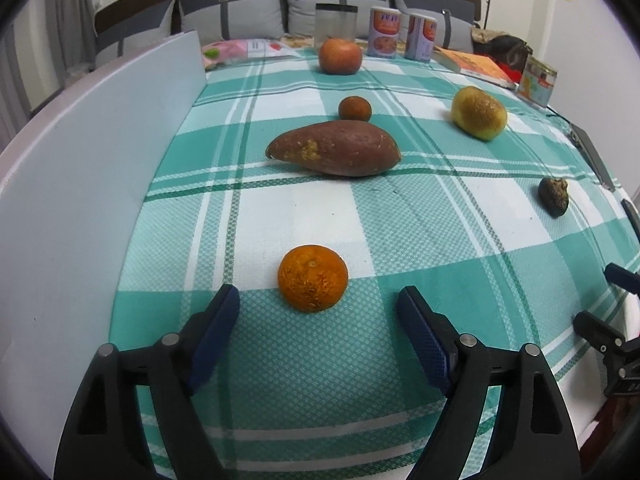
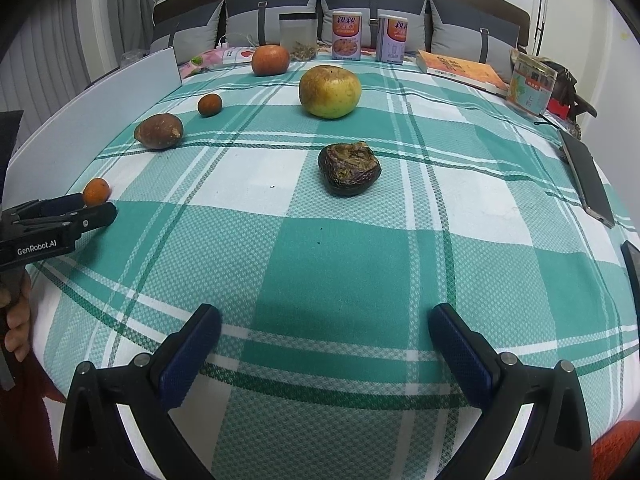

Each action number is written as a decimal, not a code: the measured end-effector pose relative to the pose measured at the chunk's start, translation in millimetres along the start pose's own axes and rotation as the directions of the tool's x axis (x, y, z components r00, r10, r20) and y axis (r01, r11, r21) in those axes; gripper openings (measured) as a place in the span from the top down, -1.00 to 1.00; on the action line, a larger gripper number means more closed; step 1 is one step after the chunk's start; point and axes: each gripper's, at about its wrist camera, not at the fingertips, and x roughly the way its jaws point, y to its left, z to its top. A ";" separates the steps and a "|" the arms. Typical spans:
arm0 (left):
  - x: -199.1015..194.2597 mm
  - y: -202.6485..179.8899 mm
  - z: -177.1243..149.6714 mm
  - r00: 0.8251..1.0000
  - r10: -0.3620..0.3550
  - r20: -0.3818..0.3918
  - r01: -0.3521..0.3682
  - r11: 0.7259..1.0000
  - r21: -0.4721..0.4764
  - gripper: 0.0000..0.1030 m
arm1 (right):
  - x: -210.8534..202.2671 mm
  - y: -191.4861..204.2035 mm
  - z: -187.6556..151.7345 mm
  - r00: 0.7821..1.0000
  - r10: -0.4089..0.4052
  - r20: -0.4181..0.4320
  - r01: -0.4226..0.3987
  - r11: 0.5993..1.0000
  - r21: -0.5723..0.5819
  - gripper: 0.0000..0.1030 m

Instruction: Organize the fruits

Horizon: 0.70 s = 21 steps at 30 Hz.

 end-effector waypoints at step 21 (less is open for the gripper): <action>-1.8 -1.1 -2.8 1.000 0.004 0.015 -0.004 1.000 0.003 -0.62 | 14.1 17.1 197.0 0.962 0.249 -0.111 -0.264 0.954 -0.145 -0.70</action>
